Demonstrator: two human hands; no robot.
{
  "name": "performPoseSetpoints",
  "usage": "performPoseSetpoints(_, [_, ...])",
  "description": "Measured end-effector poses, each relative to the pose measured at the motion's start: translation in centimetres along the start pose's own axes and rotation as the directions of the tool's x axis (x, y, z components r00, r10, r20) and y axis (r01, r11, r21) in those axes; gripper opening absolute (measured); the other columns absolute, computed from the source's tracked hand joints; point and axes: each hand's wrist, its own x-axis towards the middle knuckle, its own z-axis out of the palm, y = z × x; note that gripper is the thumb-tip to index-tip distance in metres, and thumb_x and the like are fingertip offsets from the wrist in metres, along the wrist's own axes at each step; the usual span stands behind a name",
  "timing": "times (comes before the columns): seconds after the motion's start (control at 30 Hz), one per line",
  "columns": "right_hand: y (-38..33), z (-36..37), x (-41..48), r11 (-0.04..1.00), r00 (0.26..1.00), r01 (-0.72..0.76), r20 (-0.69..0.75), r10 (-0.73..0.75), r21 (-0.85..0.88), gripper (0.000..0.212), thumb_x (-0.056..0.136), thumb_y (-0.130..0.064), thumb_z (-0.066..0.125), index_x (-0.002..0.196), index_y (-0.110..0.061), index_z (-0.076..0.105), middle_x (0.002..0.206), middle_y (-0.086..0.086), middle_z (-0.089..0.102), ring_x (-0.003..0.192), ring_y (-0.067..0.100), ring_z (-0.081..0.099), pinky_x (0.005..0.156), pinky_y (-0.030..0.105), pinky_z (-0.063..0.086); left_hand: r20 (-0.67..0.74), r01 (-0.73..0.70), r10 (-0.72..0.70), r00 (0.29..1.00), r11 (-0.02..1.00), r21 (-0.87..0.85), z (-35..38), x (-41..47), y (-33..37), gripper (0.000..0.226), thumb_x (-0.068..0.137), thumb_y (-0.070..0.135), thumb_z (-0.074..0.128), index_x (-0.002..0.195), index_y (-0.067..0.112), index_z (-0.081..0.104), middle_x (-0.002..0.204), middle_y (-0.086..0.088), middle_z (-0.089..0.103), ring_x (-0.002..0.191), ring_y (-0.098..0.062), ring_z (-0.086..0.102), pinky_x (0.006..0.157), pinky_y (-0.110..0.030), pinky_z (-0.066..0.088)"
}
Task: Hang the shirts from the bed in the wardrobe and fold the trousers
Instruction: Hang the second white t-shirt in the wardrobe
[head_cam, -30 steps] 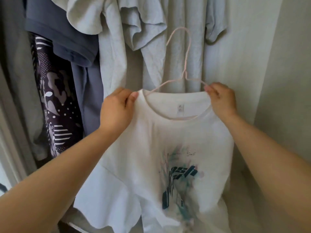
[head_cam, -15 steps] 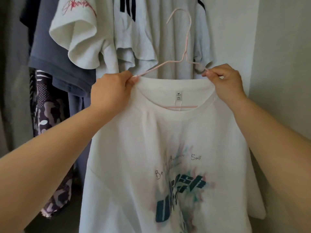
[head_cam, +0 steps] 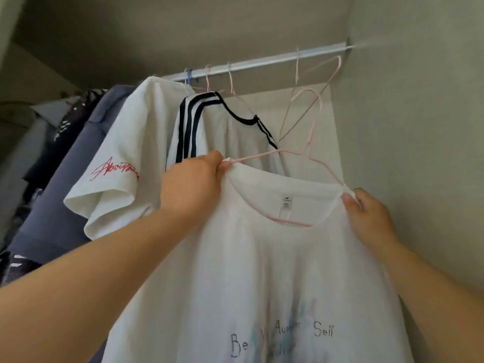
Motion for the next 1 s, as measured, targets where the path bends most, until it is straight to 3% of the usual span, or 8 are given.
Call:
performPoseSetpoints(0.17, [-0.8,-2.6,2.2,0.968,1.0,0.007,0.008,-0.005,-0.249,0.031,0.098,-0.033,0.041,0.082,-0.01,0.055,0.089,0.023,0.064,0.082,0.038,0.057,0.07,0.039,0.044,0.094,0.041,-0.029,0.995,0.991,-0.128,3.0,2.0,0.5,0.033,0.098,0.046,0.03,0.08,0.021,0.042,0.064,0.002,0.045,0.063,-0.028,0.046,0.052,-0.034,0.024])
performPoseSetpoints(0.3, [-3.5,-3.4,4.6,0.845,0.995,0.043,-0.055,-0.085,-0.533,0.037,0.099,-0.038,0.037,0.099,-0.012,0.062,0.099,0.02,0.066,0.089,0.037,0.061,0.068,0.035,0.042,0.101,0.113,-0.098,0.99,0.98,-0.162,5.4,2.8,-0.1,0.032,0.101,0.039,0.029,0.082,0.018,0.043,0.066,0.003,0.047,0.066,-0.027,0.048,0.053,-0.033,0.025])
performPoseSetpoints(0.57, [-7.6,-2.8,8.7,0.837,0.986,0.07,-0.09,-0.14,-0.542,0.029,0.098,-0.028,0.043,0.097,-0.004,0.06,0.099,0.019,0.064,0.092,0.036,0.058,0.064,0.032,0.031,0.172,0.239,-0.201,0.964,0.94,-0.242,8.7,4.7,-0.2,0.034,0.101,0.038,0.029,0.085,0.016,0.049,0.067,0.001,0.048,0.071,-0.027,0.05,0.054,-0.031,0.031])
performPoseSetpoints(0.73, [-8.4,-3.4,9.1,0.741,0.969,0.089,-0.114,-0.219,-0.666,0.03,0.099,-0.032,0.04,0.097,-0.009,0.059,0.094,0.014,0.065,0.086,0.034,0.06,0.062,0.03,0.033,0.243,0.343,-0.262,0.934,0.849,-0.402,10.5,5.4,0.1,0.03,0.102,0.034,0.031,0.083,0.017,0.047,0.068,0.001,0.048,0.078,-0.029,0.051,0.063,-0.033,0.033])
performPoseSetpoints(0.8, [-8.8,-4.0,9.2,0.653,0.969,0.099,-0.077,-0.236,-0.751,0.029,0.1,-0.033,0.038,0.099,-0.012,0.059,0.095,0.01,0.066,0.087,0.031,0.062,0.062,0.028,0.032,0.321,0.395,-0.26,0.911,0.774,-0.494,11.3,5.3,0.6,0.029,0.102,0.034,0.033,0.088,0.015,0.051,0.081,-0.006,0.058,0.09,-0.033,0.056,0.067,-0.033,0.036])
performPoseSetpoints(0.87, [-9.2,-4.5,9.0,0.557,0.971,0.115,-0.025,-0.238,-0.822,0.028,0.101,-0.032,0.037,0.101,-0.015,0.059,0.097,0.007,0.065,0.088,0.028,0.063,0.062,0.027,0.031,0.439,0.431,-0.219,0.871,0.769,-0.471,12.2,4.9,1.2,0.033,0.102,0.037,0.032,0.109,0.015,0.056,0.11,-0.012,0.062,0.107,-0.033,0.054,0.08,-0.033,0.04])
performPoseSetpoints(0.93, [-9.5,-4.9,8.8,0.507,0.976,0.114,0.0,-0.219,-0.854,0.028,0.101,-0.031,0.036,0.103,-0.016,0.06,0.098,0.005,0.065,0.089,0.027,0.063,0.062,0.027,0.032,0.552,0.436,-0.181,0.814,0.818,-0.376,13.2,4.6,1.8,0.046,0.099,0.046,0.032,0.14,0.024,0.04,0.141,-0.011,0.045,0.131,-0.032,0.039,0.102,-0.036,0.034])
performPoseSetpoints(1.0, [-9.8,-5.1,8.6,0.46,0.979,0.1,0.005,-0.205,-0.882,0.026,0.101,-0.029,0.037,0.105,-0.017,0.06,0.1,0.004,0.065,0.091,0.026,0.062,0.063,0.026,0.033,0.622,0.439,-0.148,0.769,0.829,-0.345,13.7,4.1,2.9,0.064,0.095,0.056,0.035,0.15,0.033,0.013,0.159,-0.002,0.013,0.145,-0.029,0.009,0.115,-0.043,0.015])
